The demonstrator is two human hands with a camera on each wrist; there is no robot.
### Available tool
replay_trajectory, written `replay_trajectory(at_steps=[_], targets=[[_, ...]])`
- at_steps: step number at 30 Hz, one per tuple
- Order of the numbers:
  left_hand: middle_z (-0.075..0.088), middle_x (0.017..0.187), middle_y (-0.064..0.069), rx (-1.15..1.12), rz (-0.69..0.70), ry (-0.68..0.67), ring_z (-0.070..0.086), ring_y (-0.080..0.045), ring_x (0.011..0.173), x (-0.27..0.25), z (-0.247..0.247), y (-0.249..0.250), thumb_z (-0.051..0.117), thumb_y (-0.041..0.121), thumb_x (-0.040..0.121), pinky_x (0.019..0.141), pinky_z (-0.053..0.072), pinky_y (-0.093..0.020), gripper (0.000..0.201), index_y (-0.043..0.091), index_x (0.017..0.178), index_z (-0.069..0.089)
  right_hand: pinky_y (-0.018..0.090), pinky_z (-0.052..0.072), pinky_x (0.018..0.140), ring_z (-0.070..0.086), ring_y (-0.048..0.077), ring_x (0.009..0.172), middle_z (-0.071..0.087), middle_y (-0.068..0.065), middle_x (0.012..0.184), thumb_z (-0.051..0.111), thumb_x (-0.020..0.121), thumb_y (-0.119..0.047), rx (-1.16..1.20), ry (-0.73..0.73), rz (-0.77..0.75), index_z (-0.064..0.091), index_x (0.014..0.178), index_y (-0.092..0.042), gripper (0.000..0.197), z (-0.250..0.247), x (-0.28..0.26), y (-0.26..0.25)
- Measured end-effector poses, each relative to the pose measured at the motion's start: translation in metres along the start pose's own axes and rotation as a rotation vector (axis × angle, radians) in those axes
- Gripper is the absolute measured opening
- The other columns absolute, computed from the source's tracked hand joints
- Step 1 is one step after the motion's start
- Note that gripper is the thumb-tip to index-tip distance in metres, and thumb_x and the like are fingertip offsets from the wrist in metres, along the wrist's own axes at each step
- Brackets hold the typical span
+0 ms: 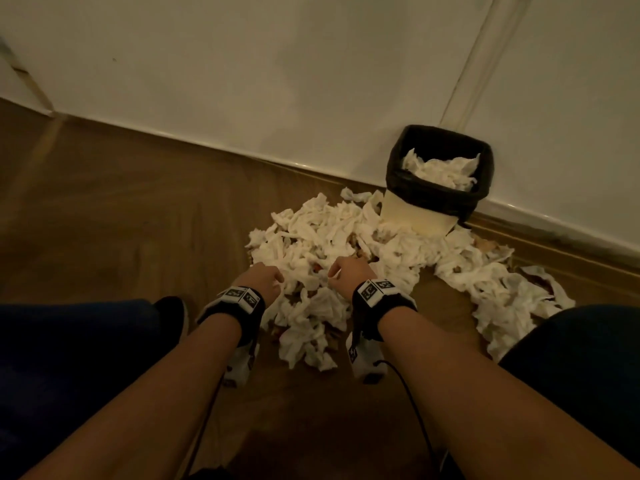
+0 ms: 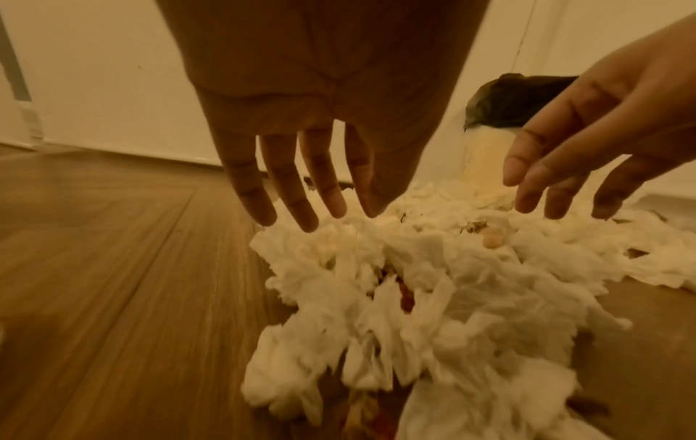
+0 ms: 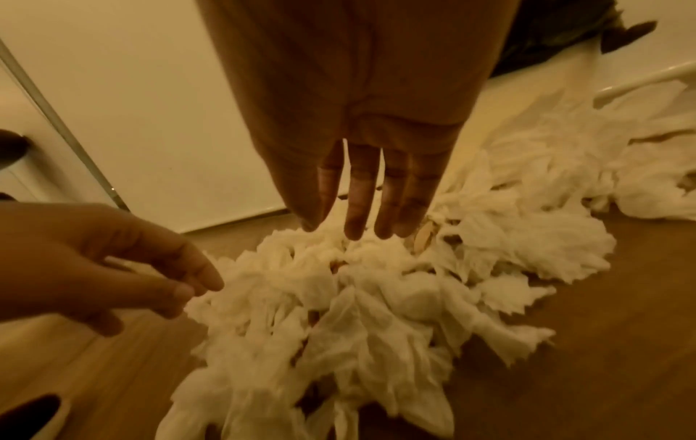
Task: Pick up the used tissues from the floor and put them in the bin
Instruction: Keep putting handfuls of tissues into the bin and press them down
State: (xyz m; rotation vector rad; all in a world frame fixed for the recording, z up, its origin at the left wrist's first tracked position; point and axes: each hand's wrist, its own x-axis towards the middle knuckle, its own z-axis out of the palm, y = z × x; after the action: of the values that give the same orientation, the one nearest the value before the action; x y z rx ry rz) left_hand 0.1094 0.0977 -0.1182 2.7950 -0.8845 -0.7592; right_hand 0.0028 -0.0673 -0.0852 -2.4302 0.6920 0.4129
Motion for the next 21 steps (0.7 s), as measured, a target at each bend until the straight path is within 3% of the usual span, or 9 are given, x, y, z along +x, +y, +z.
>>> replay_trajectory(at_steps=[3, 7, 9, 11, 14, 17, 21], targets=[[0.045, 0.125, -0.009, -0.014, -0.046, -0.008, 0.053, -0.027, 0.106, 0.000, 0.018, -0.004, 0.049, 0.026, 0.093, 0.088, 0.046, -0.034, 0.019, 0.022, 0.110, 0.059, 0.032, 0.045, 0.078, 0.055, 0.028, 0.105, 0.054, 0.010, 0.120, 0.052, 0.093, -0.024, -0.050, -0.027, -0.002, 0.059, 0.110, -0.017, 0.019, 0.021, 0.002, 0.004], [0.037, 0.128, -0.009, -0.097, -0.126, 0.036, 0.047, -0.030, 0.112, -0.002, 0.042, -0.008, 0.049, 0.015, 0.092, 0.094, 0.046, -0.037, 0.014, 0.024, 0.098, 0.058, 0.040, 0.043, 0.098, 0.043, 0.036, 0.119, 0.038, 0.013, 0.132, 0.051, 0.094, -0.028, -0.156, -0.094, 0.000, 0.059, 0.116, -0.024, 0.024, 0.047, 0.009, 0.005], [0.031, 0.133, -0.011, -0.146, -0.171, 0.028, 0.040, -0.032, 0.120, -0.003, 0.050, -0.009, 0.052, 0.004, 0.088, 0.097, 0.045, -0.039, 0.023, 0.026, 0.092, 0.055, 0.043, 0.038, 0.105, 0.035, 0.039, 0.127, 0.030, 0.012, 0.139, 0.050, 0.095, -0.029, -0.200, -0.162, 0.001, 0.059, 0.121, -0.027, 0.027, 0.056, 0.012, 0.006], [0.023, 0.141, -0.011, -0.175, -0.203, 0.018, 0.032, -0.035, 0.127, -0.004, 0.057, -0.010, 0.056, -0.005, 0.082, 0.099, 0.043, -0.042, 0.034, 0.026, 0.098, 0.057, 0.043, 0.033, 0.109, 0.030, 0.039, 0.131, 0.026, 0.010, 0.142, 0.049, 0.096, -0.031, -0.241, -0.200, -0.003, 0.061, 0.120, -0.030, 0.026, 0.064, 0.016, 0.009], [0.016, 0.147, -0.009, -0.175, -0.193, -0.012, 0.028, -0.038, 0.131, -0.005, 0.065, -0.015, 0.059, 0.004, 0.085, 0.105, 0.038, -0.044, 0.037, 0.027, 0.114, 0.056, 0.043, 0.031, 0.110, 0.029, 0.037, 0.132, 0.021, 0.008, 0.147, 0.046, 0.098, -0.027, -0.353, -0.249, -0.006, 0.056, 0.129, -0.030, 0.033, 0.073, 0.020, 0.013], [0.015, 0.148, -0.009, -0.092, -0.161, -0.059, 0.035, -0.038, 0.127, -0.002, 0.068, -0.021, 0.057, 0.009, 0.086, 0.104, 0.039, -0.042, 0.047, 0.029, 0.128, 0.049, 0.044, 0.036, 0.107, 0.034, 0.038, 0.128, 0.017, 0.009, 0.150, 0.049, 0.095, -0.016, -0.370, -0.276, 0.005, 0.042, 0.139, -0.023, 0.045, 0.078, 0.020, 0.014], [0.015, 0.148, -0.010, 0.010, -0.118, -0.125, 0.044, -0.036, 0.123, 0.003, 0.071, -0.022, 0.056, 0.006, 0.088, 0.102, 0.041, -0.039, 0.053, 0.021, 0.137, 0.042, 0.042, 0.039, 0.105, 0.039, 0.038, 0.125, 0.020, 0.010, 0.148, 0.053, 0.092, -0.016, -0.389, -0.291, -0.037, 0.042, 0.139, -0.014, 0.048, 0.082, 0.019, 0.014]])
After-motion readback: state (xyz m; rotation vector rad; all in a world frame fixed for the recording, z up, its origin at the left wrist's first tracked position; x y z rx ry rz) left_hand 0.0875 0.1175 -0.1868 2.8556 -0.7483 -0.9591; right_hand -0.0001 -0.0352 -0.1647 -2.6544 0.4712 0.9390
